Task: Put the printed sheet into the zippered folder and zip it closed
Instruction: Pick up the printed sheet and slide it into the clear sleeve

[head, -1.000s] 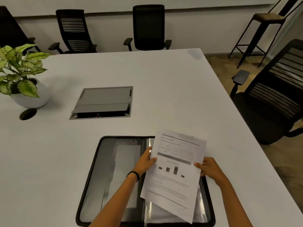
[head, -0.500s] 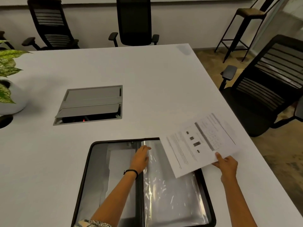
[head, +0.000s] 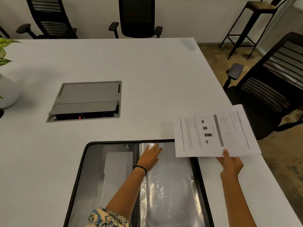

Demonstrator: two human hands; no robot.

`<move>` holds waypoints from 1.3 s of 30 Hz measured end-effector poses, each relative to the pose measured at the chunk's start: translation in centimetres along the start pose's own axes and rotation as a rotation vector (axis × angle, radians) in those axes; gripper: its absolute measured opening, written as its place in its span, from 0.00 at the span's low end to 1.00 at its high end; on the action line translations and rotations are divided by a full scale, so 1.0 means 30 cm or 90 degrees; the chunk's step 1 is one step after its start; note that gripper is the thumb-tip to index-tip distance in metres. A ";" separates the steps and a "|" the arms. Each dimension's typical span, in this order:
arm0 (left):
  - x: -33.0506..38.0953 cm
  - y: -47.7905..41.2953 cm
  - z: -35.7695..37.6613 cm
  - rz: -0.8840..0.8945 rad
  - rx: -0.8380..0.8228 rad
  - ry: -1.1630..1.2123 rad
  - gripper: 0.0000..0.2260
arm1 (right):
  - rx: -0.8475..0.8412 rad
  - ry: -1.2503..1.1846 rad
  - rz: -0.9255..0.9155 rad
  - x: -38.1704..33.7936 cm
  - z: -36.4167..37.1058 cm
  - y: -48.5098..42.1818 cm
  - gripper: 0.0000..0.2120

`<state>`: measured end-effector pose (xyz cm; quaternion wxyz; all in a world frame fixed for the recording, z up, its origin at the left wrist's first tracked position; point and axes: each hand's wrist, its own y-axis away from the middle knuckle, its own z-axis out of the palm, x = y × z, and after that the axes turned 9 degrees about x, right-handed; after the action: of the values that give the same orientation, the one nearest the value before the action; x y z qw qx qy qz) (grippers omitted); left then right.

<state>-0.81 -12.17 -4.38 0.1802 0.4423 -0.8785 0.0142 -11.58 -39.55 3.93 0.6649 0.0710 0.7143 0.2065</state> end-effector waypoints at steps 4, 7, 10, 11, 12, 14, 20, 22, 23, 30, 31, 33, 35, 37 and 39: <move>-0.010 0.006 0.018 -0.002 0.018 -0.016 0.26 | 0.002 -0.009 0.001 0.007 0.058 -0.018 0.14; -0.010 0.001 0.009 0.001 0.015 -0.019 0.28 | 0.002 -0.008 -0.005 0.015 0.099 -0.024 0.13; -0.005 -0.015 -0.006 -0.003 -0.008 -0.017 0.30 | -0.004 -0.008 -0.007 0.022 0.146 -0.028 0.13; -0.007 -0.021 -0.009 -0.005 -0.014 -0.012 0.31 | -0.007 -0.008 -0.008 0.025 0.163 -0.030 0.13; -0.010 -0.026 -0.011 -0.007 -0.019 -0.004 0.31 | -0.009 -0.006 -0.009 0.026 0.181 -0.032 0.13; -0.018 -0.033 -0.011 -0.004 -0.024 0.012 0.32 | -0.020 -0.001 -0.013 0.027 0.217 -0.035 0.12; -0.027 -0.042 0.002 0.051 0.029 0.017 0.34 | -0.085 0.003 -0.045 0.031 0.329 -0.044 0.14; -0.026 -0.037 0.007 0.079 0.046 -0.006 0.33 | -0.108 0.010 -0.061 0.032 0.365 -0.043 0.14; -0.025 -0.034 0.009 0.088 0.050 -0.015 0.33 | -0.122 0.014 -0.071 0.034 0.384 -0.043 0.14; -0.018 -0.010 0.025 0.118 0.099 0.006 0.29 | -0.230 0.070 -0.100 0.061 0.480 -0.048 0.13; -0.019 -0.010 0.025 0.120 0.106 0.007 0.29 | -0.249 0.083 -0.100 0.067 0.487 -0.054 0.12; -0.023 -0.013 0.021 0.121 0.109 0.006 0.28 | -0.285 0.117 -0.102 0.076 0.501 -0.069 0.10; -0.029 -0.018 0.011 0.118 0.098 0.003 0.26 | -0.315 0.147 -0.104 0.082 0.511 -0.088 0.11; -0.041 -0.023 -0.002 0.100 0.085 0.007 0.24 | -0.332 0.177 -0.114 0.085 0.523 -0.110 0.14; -0.058 -0.029 -0.019 0.070 0.074 0.020 0.22 | -0.338 0.202 -0.128 0.081 0.532 -0.124 0.16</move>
<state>0.98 -11.26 -4.54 0.1668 0.4031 -0.8961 0.0820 4.44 -38.80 -0.24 0.5580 -0.2086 0.7336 0.3272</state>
